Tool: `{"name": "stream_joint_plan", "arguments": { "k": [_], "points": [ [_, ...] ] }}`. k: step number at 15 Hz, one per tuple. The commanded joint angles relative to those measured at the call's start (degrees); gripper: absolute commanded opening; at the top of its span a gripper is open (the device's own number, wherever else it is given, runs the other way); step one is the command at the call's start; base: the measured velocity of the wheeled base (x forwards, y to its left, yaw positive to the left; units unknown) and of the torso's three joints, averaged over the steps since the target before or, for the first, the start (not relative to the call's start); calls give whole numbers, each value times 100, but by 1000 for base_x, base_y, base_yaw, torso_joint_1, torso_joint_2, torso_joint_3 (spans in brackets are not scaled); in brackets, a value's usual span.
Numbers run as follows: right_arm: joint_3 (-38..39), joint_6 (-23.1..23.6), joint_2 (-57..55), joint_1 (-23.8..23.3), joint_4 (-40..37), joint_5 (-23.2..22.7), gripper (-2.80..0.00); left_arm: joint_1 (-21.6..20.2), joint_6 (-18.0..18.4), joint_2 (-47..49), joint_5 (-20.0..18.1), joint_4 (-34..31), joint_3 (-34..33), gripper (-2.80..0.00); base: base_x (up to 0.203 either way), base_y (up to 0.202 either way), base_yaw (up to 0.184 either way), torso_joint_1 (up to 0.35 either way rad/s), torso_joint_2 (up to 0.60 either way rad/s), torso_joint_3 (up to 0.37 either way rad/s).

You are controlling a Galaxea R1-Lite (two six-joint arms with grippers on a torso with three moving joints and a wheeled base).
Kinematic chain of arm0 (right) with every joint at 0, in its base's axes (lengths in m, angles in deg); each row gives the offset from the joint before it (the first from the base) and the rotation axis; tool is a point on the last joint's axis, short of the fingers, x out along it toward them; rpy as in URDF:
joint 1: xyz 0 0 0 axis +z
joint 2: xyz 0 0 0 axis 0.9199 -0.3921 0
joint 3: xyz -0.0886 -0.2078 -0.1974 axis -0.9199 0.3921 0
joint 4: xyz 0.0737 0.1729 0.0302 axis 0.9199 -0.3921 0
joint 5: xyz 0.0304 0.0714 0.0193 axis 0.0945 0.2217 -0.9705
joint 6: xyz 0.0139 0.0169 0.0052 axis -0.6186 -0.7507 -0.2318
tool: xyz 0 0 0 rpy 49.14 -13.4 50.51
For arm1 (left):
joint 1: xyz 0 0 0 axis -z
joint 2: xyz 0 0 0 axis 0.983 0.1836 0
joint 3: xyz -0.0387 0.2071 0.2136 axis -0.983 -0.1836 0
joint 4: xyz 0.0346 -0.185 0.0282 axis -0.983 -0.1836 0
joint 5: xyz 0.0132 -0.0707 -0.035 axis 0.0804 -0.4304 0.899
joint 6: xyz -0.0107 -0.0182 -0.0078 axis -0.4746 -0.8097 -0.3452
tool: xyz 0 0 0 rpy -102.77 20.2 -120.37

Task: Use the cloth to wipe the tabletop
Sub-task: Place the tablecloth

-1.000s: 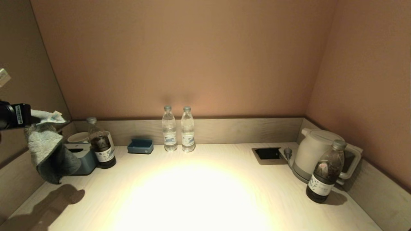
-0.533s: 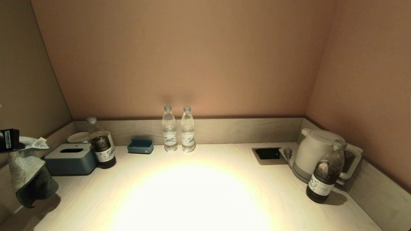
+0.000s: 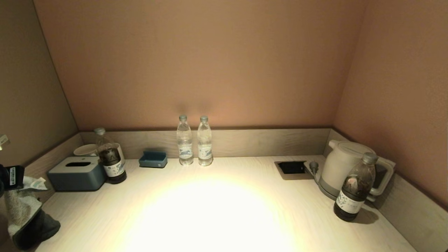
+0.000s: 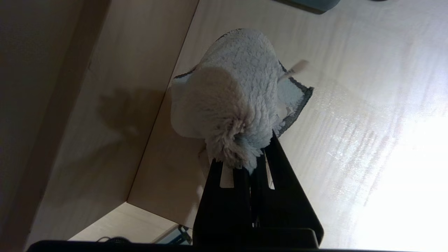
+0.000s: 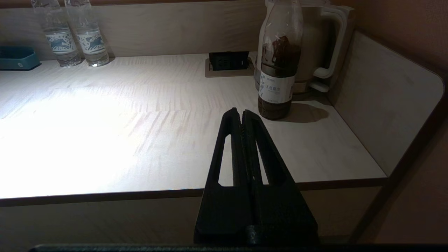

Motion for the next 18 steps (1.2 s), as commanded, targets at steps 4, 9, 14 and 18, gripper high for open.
{"name": "stream_joint_plan", "arguments": {
  "k": [4,9,14,18],
  "points": [
    [0,-1,-5,7,1,2,-280,-4,127,476,322,261,-176,-280,0,0,0,0,0,0],
    [0,-1,-5,7,1,2,-280,3,208,790,530,708,-261,-280,0,0,0,0,0,0],
    [0,-1,-5,7,1,2,-280,18,425,977,945,708,-327,-280,0,0,0,0,0,0],
    [0,-1,-5,7,1,2,-280,65,552,1140,995,708,-410,-280,0,0,0,0,0,0]
  ]
}}
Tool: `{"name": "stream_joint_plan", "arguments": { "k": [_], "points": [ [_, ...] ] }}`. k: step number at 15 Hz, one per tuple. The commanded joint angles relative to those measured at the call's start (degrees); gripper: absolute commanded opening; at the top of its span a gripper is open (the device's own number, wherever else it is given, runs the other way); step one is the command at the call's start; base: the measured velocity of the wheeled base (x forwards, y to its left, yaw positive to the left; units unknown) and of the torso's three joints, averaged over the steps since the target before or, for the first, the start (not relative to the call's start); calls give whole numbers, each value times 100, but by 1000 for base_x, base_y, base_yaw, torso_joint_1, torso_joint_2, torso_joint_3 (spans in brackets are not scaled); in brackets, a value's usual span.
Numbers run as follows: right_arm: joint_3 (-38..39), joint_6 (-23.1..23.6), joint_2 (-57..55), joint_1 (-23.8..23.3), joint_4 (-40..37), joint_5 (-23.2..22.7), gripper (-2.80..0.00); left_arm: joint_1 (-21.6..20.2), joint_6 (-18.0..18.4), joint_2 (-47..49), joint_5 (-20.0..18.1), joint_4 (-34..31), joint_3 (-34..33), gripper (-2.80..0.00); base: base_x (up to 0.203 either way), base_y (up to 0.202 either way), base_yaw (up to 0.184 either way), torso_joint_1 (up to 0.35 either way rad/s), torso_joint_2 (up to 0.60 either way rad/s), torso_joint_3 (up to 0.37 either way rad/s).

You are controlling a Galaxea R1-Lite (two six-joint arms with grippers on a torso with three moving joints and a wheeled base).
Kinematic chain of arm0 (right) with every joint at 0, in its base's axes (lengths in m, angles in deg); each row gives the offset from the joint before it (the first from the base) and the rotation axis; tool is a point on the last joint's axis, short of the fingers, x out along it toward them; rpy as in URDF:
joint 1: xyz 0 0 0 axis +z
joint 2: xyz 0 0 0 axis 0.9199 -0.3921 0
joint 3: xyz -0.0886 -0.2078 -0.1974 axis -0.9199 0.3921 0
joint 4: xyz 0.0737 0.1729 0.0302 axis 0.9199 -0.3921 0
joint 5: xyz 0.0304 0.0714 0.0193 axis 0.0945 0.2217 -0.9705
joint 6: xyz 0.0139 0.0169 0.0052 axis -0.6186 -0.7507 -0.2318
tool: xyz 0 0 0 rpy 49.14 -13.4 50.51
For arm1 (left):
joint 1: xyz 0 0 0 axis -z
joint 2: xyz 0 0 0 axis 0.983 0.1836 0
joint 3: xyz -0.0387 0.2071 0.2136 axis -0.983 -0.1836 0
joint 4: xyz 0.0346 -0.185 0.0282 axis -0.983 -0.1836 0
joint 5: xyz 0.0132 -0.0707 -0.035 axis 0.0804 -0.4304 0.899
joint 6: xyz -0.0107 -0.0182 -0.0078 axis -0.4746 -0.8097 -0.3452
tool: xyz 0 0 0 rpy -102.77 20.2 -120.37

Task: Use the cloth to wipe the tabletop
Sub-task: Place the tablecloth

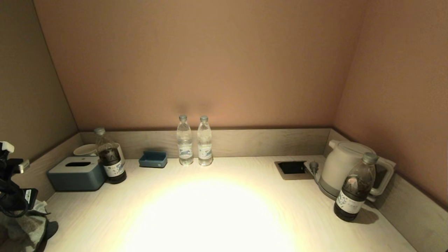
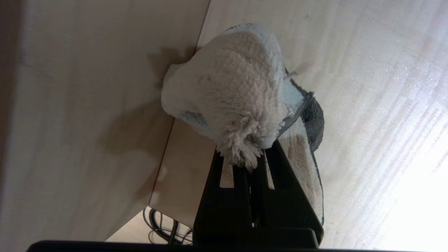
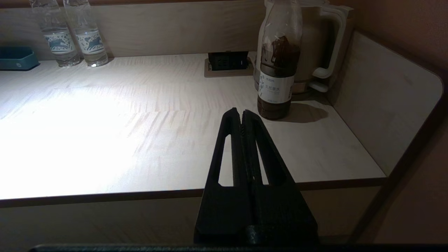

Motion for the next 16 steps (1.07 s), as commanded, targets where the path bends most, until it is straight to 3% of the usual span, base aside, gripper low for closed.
{"name": "stream_joint_plan", "arguments": {
  "k": [1,16],
  "points": [
    [0,-2,-5,-2,1,0,-280,22,7,94,9,-3,-19,-280,0,0,0,0,0,0],
    [0,-2,-5,-2,1,0,-280,133,112,390,238,-3,-36,-280,0,0,0,0,0,0]
  ]
}}
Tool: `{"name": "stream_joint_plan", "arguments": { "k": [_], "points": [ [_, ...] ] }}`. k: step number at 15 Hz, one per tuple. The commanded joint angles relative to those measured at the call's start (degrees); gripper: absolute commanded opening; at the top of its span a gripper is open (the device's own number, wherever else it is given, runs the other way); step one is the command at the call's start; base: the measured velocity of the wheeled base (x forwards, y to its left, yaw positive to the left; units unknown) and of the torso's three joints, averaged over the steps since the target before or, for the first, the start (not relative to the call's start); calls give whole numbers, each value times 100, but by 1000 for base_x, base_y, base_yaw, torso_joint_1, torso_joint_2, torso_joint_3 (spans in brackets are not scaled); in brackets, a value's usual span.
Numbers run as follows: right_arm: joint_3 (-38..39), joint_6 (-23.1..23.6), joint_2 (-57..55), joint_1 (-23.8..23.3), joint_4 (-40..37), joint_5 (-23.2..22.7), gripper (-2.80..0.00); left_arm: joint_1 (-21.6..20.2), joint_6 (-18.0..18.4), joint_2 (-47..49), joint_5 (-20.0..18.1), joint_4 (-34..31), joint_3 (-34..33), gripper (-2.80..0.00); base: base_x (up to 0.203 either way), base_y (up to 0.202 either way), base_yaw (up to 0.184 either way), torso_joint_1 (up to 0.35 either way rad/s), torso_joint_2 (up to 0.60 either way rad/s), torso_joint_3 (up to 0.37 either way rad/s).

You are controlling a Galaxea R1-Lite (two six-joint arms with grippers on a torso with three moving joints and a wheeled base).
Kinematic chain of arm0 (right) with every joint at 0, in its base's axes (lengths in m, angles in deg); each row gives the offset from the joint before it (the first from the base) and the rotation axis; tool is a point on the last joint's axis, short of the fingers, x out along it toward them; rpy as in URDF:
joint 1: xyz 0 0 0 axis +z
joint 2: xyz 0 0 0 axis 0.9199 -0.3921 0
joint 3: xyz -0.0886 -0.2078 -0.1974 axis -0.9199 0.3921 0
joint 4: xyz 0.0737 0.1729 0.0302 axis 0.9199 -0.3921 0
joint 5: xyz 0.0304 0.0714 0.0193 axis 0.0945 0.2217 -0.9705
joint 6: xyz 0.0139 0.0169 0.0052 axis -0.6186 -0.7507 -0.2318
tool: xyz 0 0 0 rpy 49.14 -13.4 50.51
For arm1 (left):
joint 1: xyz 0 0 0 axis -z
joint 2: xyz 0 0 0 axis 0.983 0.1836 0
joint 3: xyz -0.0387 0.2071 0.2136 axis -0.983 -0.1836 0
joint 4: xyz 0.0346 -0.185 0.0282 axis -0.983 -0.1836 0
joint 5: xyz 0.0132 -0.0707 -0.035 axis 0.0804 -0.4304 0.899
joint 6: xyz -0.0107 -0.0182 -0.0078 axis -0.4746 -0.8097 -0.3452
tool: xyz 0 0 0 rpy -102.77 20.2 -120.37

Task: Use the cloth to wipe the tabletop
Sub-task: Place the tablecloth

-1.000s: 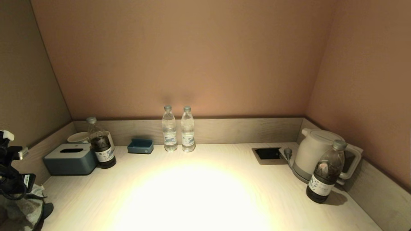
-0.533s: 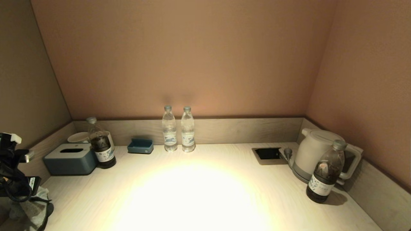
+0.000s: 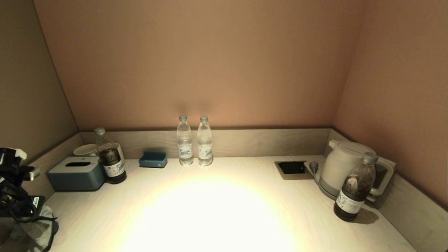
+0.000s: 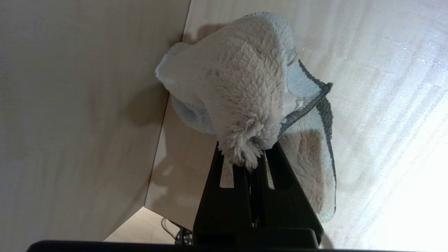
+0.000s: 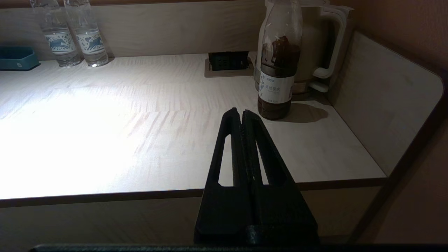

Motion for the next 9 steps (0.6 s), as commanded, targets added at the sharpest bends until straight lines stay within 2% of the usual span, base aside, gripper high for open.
{"name": "stream_joint_plan", "arguments": {
  "k": [1,9],
  "points": [
    [0,0,-5,-3,1,0,-280,-3,5,49,9,-4,-11,-280,0,0,0,0,0,0],
    [0,0,-5,-4,1,0,-280,-3,5,74,9,-4,-45,-280,0,0,0,0,0,0]
  ]
}}
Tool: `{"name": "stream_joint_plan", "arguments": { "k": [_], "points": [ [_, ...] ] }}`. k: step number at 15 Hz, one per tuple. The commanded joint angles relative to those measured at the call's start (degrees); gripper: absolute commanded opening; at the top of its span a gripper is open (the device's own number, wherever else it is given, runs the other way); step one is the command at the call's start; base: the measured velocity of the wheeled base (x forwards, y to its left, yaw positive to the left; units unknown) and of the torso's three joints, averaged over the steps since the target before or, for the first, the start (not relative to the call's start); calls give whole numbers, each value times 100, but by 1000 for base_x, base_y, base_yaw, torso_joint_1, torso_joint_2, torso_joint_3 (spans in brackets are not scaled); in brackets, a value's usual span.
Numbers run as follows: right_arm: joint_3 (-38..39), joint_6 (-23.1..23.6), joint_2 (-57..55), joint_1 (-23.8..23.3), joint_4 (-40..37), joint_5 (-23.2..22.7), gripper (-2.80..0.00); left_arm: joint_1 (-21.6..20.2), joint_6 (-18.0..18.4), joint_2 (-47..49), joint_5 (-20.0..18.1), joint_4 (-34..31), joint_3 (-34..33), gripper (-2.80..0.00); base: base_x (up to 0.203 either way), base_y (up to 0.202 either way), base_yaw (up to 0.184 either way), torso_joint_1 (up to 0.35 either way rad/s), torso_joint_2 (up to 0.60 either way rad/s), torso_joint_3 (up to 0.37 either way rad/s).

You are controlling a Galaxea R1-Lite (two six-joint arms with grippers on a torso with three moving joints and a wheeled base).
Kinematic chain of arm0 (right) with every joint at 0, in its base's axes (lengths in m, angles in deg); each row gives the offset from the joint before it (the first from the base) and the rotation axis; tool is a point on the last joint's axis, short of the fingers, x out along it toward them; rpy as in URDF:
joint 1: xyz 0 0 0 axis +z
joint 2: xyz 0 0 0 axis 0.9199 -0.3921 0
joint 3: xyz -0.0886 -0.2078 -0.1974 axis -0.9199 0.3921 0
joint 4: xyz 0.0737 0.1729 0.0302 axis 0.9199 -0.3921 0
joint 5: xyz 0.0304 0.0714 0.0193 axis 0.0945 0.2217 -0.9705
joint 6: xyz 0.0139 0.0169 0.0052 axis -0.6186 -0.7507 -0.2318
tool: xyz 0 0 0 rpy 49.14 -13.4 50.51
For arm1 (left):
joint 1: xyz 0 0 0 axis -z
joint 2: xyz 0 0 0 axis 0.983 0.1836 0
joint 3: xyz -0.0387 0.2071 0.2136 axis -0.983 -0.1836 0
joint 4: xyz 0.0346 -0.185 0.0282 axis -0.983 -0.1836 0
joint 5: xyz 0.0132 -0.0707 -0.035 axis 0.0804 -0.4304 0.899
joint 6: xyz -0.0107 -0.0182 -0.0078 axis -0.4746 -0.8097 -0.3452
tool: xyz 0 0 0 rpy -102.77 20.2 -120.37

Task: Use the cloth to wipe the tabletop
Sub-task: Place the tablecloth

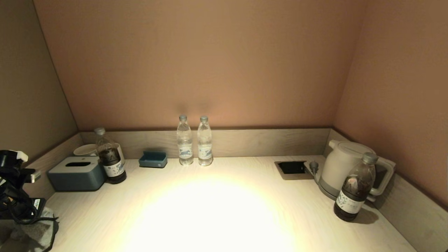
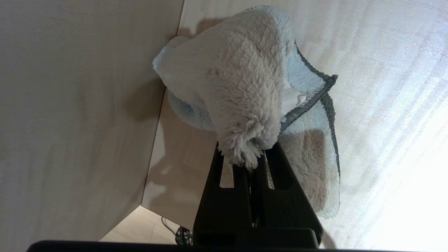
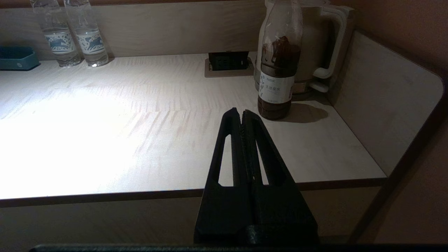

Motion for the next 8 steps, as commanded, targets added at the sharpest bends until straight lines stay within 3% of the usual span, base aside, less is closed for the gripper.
{"name": "stream_joint_plan", "arguments": {
  "k": [1,8],
  "points": [
    [0,-1,-5,-7,-1,0,-280,-6,8,33,17,5,8,-280,0,0,0,0,0,0],
    [0,-1,-5,-7,-1,0,-280,1,-1,68,52,5,-27,-280,0,0,0,0,0,0]
  ]
}}
